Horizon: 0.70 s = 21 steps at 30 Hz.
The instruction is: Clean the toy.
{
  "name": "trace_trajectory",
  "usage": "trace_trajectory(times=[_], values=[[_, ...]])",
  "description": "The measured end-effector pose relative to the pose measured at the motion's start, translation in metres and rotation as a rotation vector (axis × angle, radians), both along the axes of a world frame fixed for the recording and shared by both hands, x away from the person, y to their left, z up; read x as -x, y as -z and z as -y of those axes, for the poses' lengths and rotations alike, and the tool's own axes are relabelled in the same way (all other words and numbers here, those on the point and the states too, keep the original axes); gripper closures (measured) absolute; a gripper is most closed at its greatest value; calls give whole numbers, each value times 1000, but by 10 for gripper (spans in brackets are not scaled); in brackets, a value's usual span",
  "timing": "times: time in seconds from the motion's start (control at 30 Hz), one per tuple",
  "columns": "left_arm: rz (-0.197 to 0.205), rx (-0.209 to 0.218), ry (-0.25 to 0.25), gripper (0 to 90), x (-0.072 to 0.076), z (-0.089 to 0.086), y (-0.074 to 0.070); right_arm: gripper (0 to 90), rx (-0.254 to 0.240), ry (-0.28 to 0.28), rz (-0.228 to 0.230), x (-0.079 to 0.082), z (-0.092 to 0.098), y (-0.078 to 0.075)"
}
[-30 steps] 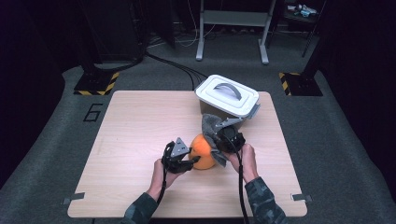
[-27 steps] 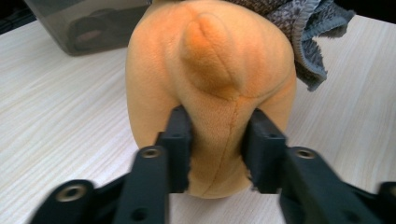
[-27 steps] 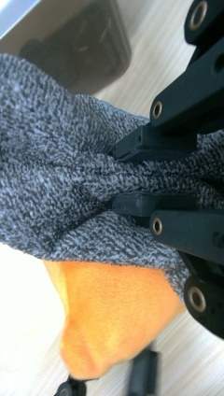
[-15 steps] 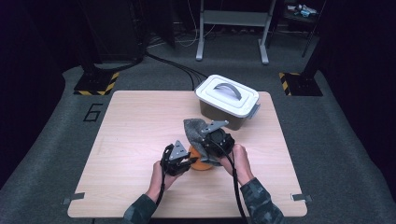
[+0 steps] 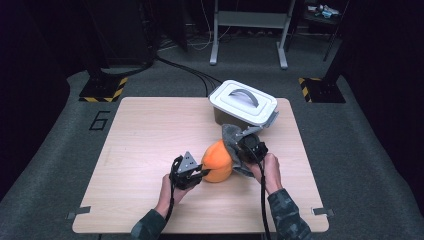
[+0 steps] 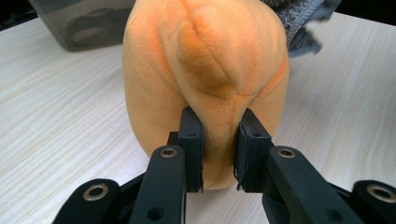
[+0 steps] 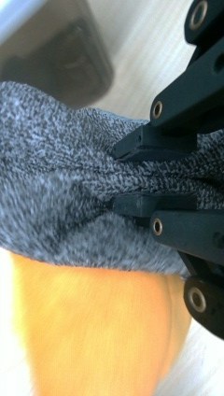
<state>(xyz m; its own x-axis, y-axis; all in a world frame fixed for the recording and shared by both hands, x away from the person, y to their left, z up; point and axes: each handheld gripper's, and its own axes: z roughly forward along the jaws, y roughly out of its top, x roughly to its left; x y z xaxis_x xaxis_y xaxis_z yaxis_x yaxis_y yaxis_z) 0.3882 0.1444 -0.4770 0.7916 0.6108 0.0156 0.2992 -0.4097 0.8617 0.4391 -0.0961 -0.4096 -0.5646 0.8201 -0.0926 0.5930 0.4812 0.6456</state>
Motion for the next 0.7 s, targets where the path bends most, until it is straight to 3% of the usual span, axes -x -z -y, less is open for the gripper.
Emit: trace_trajectory(times=[0.1,0.13,0.23,0.27,0.33,0.37,0.43,0.47,0.53,0.57,0.6,0.7], values=[[1,-4,9,750,0,1,-1,750,-46,-46,48,11,-9,-20],[-3,-6,14,749,1,2,-1,749,-57,-118,67,19,-21,-31],[0,-5,13,750,1,2,-1,748,-50,-153,69,25,-34,-34],[0,-7,13,751,1,2,-1,747,-26,-203,65,27,-45,-30],[-6,-18,9,752,2,2,0,748,-14,-202,50,26,-49,-25],[-5,-7,5,755,1,0,1,749,-31,-204,38,19,-47,-17],[-3,-6,3,756,1,0,1,749,-56,-186,25,14,-42,-15],[6,-8,-2,757,2,2,1,750,-75,-163,14,11,-37,-14],[0,-6,1,757,2,3,0,751,-61,-108,15,5,-23,-8],[3,-4,0,757,1,4,0,751,-61,-108,15,5,-23,-8],[2,-7,3,757,1,4,0,751,-56,-52,9,2,-13,-3],[4,-10,2,757,1,4,0,751,-42,-19,6,0,-5,3]])
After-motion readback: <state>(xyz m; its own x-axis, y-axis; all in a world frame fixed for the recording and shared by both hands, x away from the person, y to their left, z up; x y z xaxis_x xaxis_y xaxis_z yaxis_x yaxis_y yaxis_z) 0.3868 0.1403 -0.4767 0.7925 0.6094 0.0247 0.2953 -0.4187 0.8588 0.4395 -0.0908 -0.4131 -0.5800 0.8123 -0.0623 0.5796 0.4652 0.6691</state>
